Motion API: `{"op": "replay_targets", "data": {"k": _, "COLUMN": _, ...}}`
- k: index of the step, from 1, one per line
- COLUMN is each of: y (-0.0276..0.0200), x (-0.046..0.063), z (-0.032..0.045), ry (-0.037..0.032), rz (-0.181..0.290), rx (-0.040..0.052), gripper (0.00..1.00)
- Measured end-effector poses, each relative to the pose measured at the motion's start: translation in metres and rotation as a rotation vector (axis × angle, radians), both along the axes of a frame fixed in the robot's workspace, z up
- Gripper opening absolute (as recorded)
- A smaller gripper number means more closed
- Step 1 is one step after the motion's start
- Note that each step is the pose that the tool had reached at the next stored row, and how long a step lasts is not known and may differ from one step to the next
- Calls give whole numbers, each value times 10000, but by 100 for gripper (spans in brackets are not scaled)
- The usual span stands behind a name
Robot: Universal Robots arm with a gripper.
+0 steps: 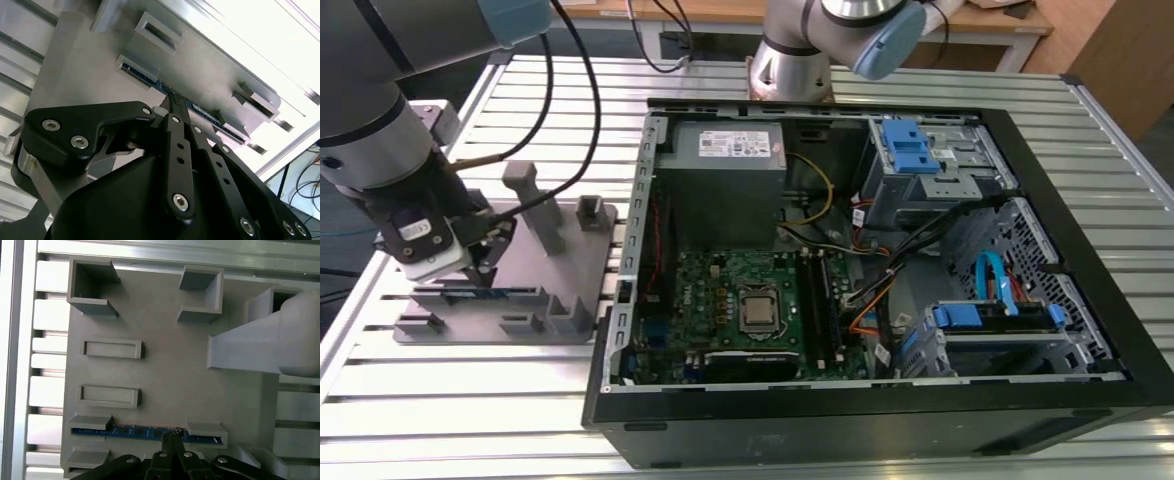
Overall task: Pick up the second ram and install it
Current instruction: 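Pick up the second ram and move it above second insertion slot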
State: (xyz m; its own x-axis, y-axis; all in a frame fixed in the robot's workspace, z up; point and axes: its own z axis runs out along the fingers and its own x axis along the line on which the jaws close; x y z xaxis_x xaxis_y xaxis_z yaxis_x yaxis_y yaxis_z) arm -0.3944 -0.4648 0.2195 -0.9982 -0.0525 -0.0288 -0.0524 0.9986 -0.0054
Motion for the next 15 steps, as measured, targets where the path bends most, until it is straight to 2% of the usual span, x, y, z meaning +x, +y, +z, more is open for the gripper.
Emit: {"op": "replay_targets", "data": {"k": 15, "y": 0, "x": 0, "z": 0, "ry": 0, "rz": 1567, "rx": 0, "gripper": 11}}
